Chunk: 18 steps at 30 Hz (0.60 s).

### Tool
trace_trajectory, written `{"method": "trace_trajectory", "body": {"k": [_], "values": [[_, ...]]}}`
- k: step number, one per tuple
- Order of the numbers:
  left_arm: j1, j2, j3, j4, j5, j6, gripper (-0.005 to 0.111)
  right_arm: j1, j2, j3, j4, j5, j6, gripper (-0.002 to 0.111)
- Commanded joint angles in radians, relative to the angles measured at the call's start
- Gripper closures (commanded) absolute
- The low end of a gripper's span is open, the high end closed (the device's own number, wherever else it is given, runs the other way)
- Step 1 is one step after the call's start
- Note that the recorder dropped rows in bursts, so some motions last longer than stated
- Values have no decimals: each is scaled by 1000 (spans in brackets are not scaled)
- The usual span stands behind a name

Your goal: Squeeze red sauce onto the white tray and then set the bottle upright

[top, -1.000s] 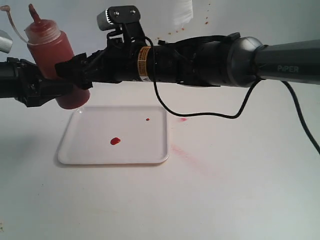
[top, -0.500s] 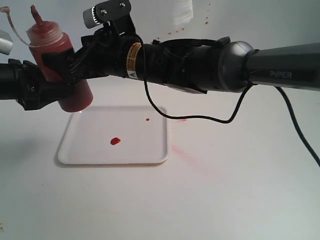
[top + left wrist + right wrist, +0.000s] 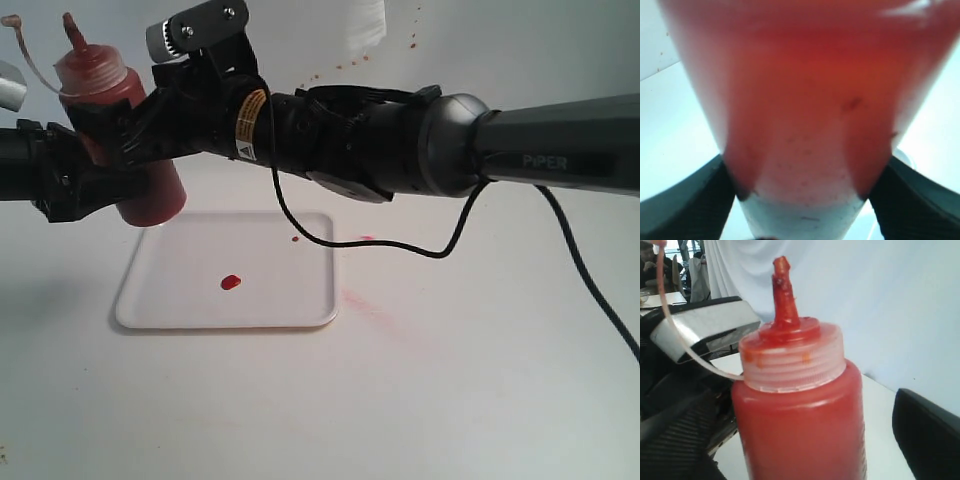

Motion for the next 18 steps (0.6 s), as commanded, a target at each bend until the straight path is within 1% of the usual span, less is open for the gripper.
{"method": "trace_trajectory", "body": {"k": [1,4,7,16,18], "values": [[-4,-8,-7,-35,48,-12,104,11,43,-48,15,7,-18,21],[-4,-8,-7,-19,48,-13,104,18,65,-113,12,35,-18,21],[-4,-8,-7,-19,59,-13,104,28,86,-157,11,121,-18,21],[-4,-8,-7,-38,69,-10,104,40,112,-160,8,101,-18,21],[-4,-8,-7,-35,69,-12,104,40,113,-160,8,96,-18,25]]}}
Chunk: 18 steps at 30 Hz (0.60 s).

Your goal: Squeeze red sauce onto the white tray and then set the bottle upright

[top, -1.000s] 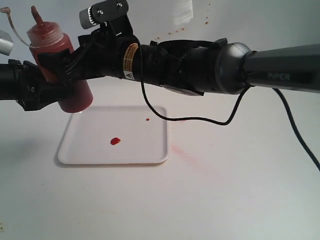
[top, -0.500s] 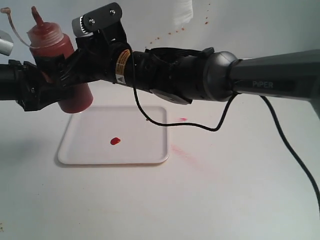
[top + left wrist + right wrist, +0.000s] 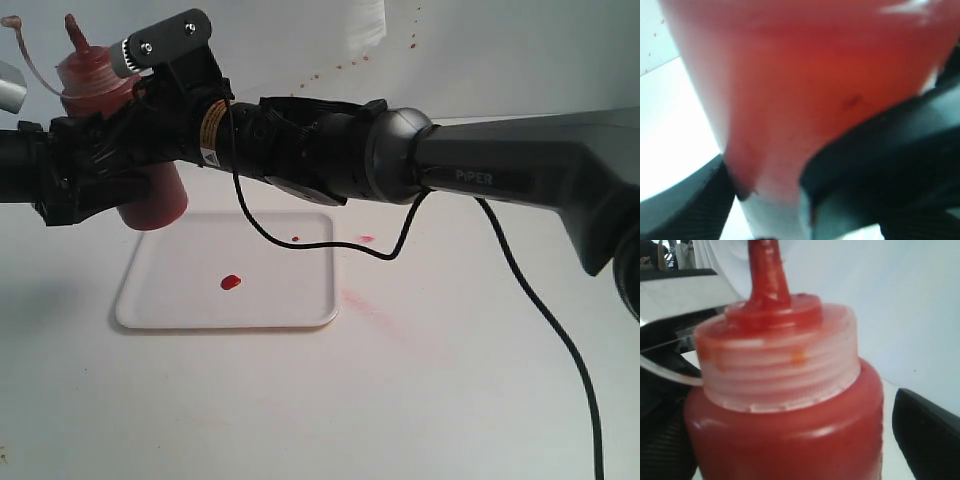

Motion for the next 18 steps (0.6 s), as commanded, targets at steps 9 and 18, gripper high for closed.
{"method": "trace_trajectory", "body": {"k": [9,18], "values": [[-4,-8,-7,-39,37,-8,103,6,6,-6,1,-54,-9,89],[-4,-8,-7,-55,37,-9,46,-13,4,-6,1,-46,-9,108]]}}
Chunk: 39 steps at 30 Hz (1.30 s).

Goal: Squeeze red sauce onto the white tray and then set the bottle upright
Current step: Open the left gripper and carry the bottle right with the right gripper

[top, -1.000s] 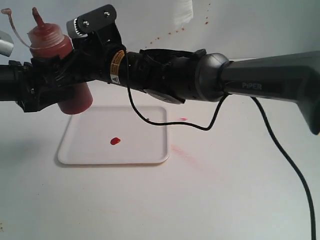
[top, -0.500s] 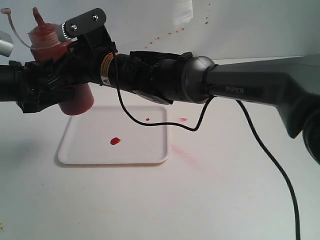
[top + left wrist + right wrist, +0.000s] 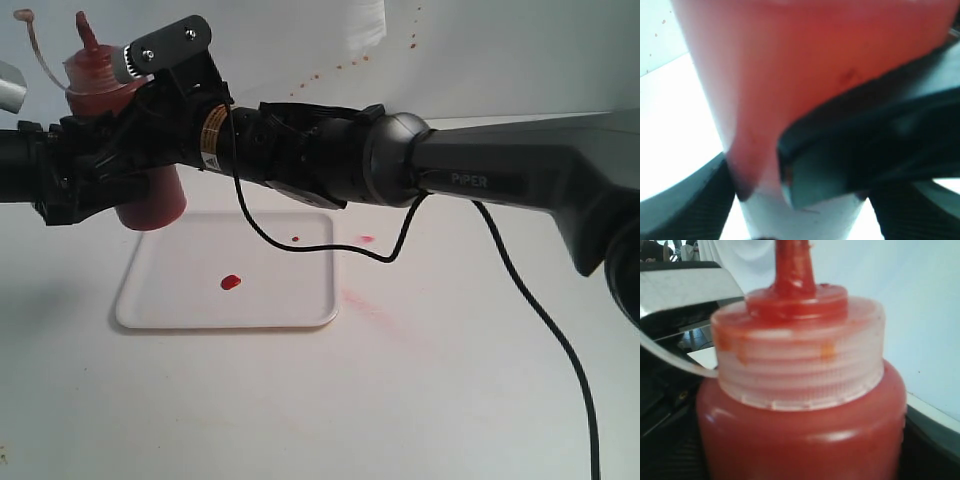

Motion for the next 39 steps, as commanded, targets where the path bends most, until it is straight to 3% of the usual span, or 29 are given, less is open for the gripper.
{"method": "trace_trajectory", "body": {"k": [1,3,9,16,24,31,39], "values": [[-4,-8,-7,-55,37,-9,33,-23,-6,-6,1,-13,-5,108],[-4,-8,-7,-60,49,-9,28,-41,-15,-4,-30,-15,-5,108],[-4,-8,-7,-54,93,-13,33,-142,-89,12,-229,-31,36,108],[-4,-8,-7,-32,93,-13,33,-395,-306,424,-212,-322,-81,108],[-4,-8,-7,-32,90,-13,33,-584,-388,680,-155,-555,-165,108],[-4,-8,-7,-4,97,-34,51,-646,-388,812,-184,-694,-307,108],[-4,-8,-7,24,94,-71,52,-698,-269,879,-178,-756,-386,108]]}}
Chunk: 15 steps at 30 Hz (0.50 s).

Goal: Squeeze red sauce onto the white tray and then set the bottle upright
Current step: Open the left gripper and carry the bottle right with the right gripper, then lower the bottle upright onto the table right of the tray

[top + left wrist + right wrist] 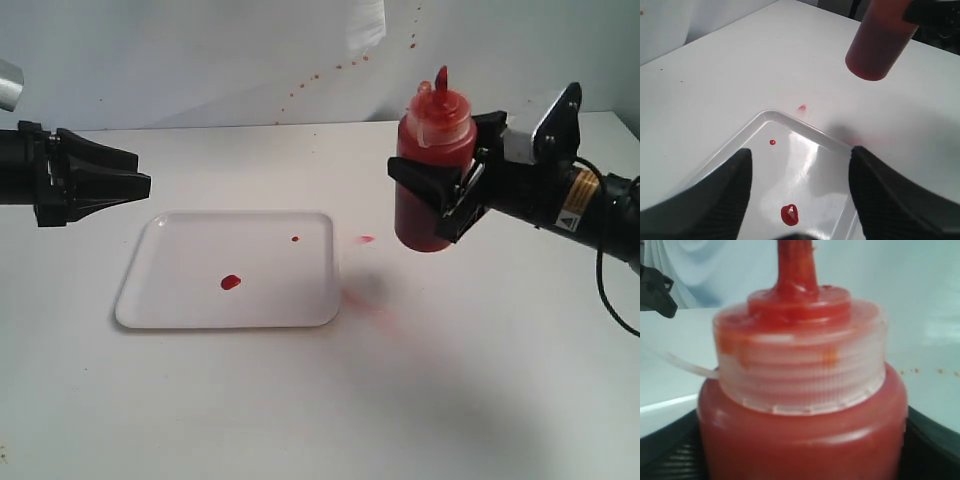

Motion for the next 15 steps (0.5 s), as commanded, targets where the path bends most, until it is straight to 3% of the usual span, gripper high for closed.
{"method": "trace_trajectory", "body": {"k": [1,15], "values": [[-4,-8,-7,4,10,-38,52,-19,87,6,36,-60,-40,108],[-4,-8,-7,4,6,-43,52,-16,179,6,98,-60,-67,108]]}}
